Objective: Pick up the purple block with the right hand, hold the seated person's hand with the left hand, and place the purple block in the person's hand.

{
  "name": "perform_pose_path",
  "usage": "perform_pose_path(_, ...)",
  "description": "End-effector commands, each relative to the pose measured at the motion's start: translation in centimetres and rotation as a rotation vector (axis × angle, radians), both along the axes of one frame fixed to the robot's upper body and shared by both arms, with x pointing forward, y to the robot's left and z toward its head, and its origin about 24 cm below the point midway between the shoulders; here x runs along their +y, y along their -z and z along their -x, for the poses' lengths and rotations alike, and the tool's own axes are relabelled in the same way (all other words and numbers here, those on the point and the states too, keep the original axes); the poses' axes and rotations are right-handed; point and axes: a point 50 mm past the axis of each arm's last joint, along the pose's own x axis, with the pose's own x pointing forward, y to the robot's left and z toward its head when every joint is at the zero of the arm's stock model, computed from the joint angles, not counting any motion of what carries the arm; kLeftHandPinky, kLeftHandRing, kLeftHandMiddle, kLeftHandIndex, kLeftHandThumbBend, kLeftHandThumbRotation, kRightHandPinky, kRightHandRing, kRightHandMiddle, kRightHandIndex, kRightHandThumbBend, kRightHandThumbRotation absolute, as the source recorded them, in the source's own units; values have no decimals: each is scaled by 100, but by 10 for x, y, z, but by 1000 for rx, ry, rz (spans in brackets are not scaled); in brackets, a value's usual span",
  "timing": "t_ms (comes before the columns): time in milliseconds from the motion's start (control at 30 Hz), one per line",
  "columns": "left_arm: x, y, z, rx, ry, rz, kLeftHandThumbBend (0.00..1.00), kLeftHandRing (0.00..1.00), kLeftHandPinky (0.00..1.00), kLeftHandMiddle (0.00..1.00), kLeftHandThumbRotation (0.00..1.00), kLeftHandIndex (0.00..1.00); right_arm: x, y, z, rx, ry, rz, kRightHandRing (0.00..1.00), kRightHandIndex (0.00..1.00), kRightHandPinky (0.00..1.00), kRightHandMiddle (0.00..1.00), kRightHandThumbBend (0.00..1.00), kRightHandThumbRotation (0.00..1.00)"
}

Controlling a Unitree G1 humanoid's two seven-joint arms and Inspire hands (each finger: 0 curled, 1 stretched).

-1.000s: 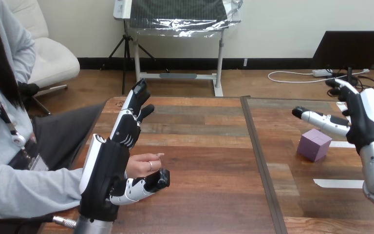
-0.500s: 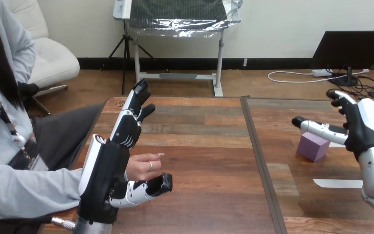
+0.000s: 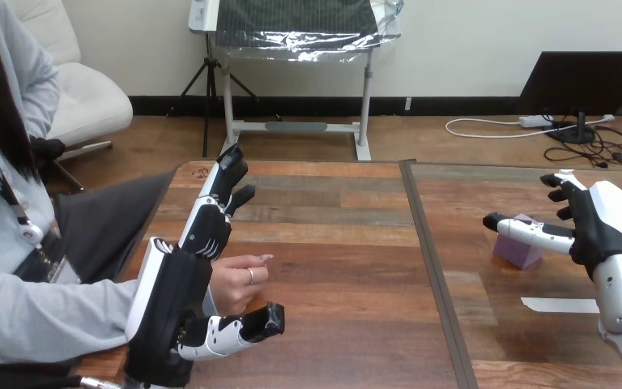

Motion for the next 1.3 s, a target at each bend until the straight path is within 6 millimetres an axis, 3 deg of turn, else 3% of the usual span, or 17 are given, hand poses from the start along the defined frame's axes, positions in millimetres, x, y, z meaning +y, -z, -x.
perform_pose_path(0,-3,-15,-5,-78,15,1,100,97,91,100,66,97,13,-24,-21,-72,-36,3,78,88,61,85,100,66)
perform_pose_path(67,-3,-17,-4,-84,27,15,100,98,91,100,65,97,14,-20,-19,-49,-42,20,82,87,64,84,100,62)
perform_pose_path(400,0,-21,0,-104,45,68,100,97,93,99,58,96,14,-6,-14,58,-34,49,83,88,67,85,100,69)
perform_pose_path(900,3,-23,2,-148,42,69,100,96,92,98,60,95,16,4,-10,126,-35,84,87,88,77,86,98,70)
perform_pose_path(1267,4,-24,3,-164,43,73,100,96,91,98,65,95,18,9,-9,173,-38,101,86,90,75,88,97,71)
